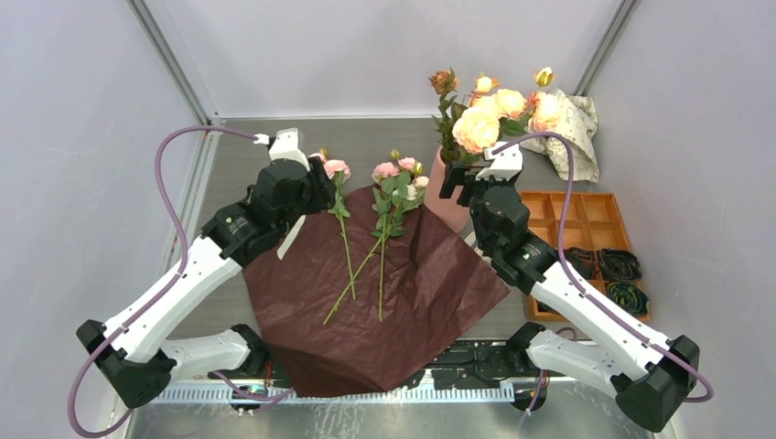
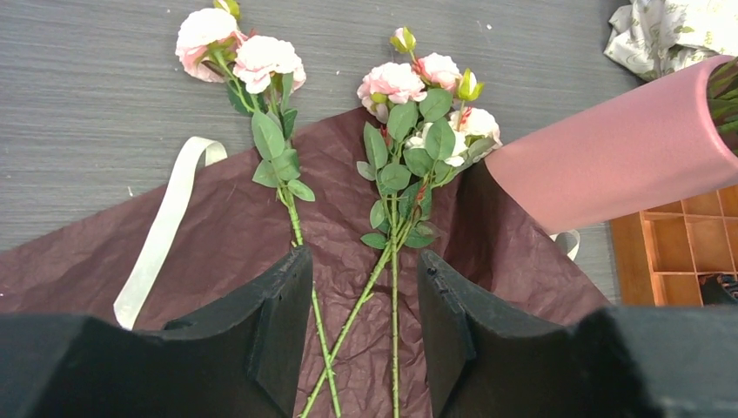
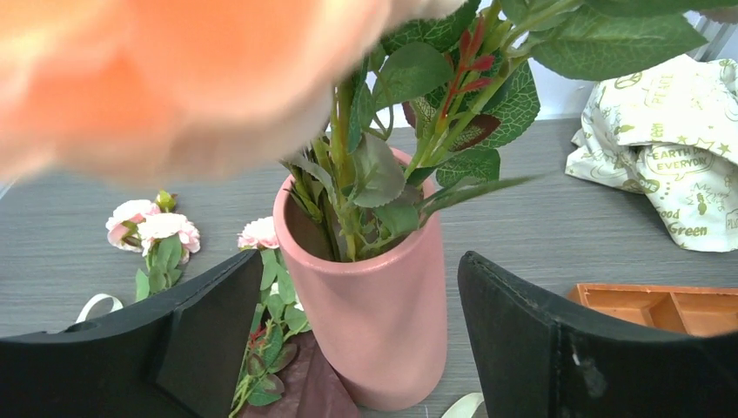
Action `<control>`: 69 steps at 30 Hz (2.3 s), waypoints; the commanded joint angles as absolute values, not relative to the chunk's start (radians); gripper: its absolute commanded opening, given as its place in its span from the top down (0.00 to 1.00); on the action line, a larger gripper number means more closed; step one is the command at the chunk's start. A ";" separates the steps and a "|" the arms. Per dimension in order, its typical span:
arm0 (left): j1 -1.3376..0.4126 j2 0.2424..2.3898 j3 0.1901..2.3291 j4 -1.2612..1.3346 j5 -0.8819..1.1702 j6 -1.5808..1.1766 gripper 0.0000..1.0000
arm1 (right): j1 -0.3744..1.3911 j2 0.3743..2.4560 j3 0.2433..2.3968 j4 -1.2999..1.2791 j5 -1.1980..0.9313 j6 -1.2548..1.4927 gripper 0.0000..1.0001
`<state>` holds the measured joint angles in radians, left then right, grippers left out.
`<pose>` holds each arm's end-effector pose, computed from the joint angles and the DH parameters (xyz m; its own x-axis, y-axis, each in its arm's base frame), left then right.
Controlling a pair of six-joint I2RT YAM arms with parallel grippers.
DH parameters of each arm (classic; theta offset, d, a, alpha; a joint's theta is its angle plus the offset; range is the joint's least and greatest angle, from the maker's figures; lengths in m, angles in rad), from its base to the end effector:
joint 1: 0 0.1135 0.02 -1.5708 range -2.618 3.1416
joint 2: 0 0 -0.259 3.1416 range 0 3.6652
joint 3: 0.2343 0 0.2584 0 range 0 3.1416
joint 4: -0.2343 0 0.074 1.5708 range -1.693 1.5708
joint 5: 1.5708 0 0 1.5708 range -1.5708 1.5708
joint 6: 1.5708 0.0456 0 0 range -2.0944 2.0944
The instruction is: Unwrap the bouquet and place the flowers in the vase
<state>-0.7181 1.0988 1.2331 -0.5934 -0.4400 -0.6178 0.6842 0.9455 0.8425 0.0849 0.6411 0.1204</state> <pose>0.1985 -0.1476 0.3862 -0.4503 -0.3025 -0.8401 0.0576 0.9291 -0.3654 0.1994 0.1275 0.3553 -0.0191 0.1086 -0.9939 -0.0412 0.9932 0.1094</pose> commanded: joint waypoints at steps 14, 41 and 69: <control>-0.589 1.403 1.409 -0.704 -0.255 -0.720 0.49 | 0.687 0.666 0.908 -0.188 0.618 0.288 0.01; -0.346 2.226 1.992 -1.042 -0.132 -0.852 0.46 | 0.687 0.412 0.878 -0.461 0.451 0.499 0.00; -0.318 2.415 2.144 -1.085 -0.156 -0.826 0.93 | 0.686 0.404 0.859 -0.459 0.469 0.510 0.01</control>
